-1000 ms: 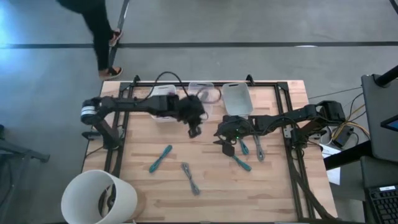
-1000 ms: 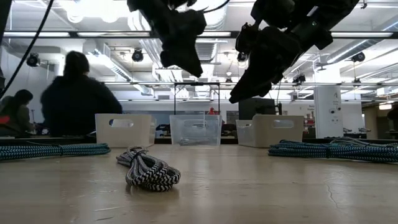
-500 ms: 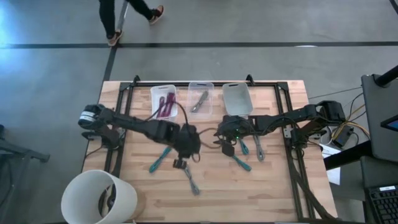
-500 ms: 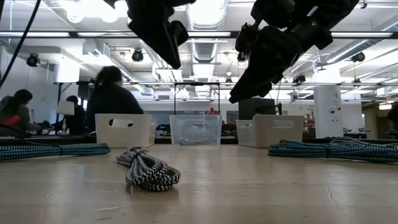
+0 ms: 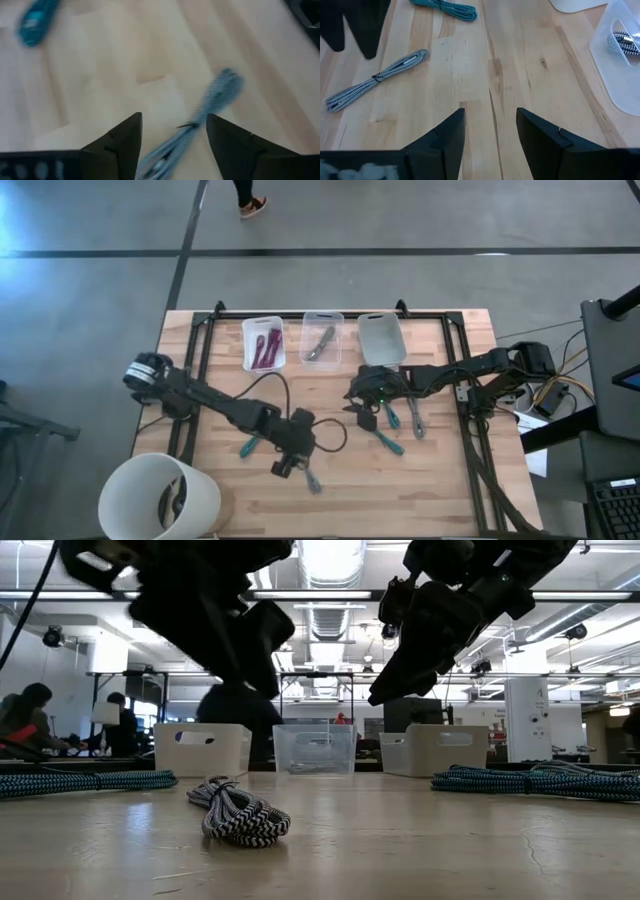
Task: Pick & Place USB Port
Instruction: Put the left white charger cable into the transparent bin
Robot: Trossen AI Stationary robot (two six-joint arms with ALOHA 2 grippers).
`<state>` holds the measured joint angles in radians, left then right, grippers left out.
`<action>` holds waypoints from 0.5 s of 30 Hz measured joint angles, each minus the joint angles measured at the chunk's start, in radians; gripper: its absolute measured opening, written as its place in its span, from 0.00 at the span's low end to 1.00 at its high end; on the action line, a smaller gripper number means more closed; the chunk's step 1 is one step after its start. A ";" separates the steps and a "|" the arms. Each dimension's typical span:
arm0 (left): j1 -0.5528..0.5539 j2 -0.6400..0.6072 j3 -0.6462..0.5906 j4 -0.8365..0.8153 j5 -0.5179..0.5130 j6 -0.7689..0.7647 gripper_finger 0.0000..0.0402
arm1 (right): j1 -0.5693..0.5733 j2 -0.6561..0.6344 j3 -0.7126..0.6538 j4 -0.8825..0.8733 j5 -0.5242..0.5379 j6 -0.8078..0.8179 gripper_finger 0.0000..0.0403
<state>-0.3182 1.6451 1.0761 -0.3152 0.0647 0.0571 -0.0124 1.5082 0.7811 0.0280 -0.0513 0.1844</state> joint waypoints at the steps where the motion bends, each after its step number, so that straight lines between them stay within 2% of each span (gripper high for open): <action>1: -0.003 0.000 -0.022 0.036 0.017 0.001 0.55 | 0.000 0.000 0.000 0.000 0.000 0.000 0.43; 4: -0.006 0.000 -0.079 0.109 0.055 -0.003 0.57 | 0.000 0.000 0.000 0.000 0.000 0.000 0.43; 15: -0.007 0.004 -0.231 0.320 0.055 0.053 0.57 | 0.000 0.000 0.000 0.000 0.000 0.000 0.43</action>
<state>-0.3256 1.6492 0.8455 0.0050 0.1195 0.1104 -0.0124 1.5082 0.7811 0.0280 -0.0511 0.1841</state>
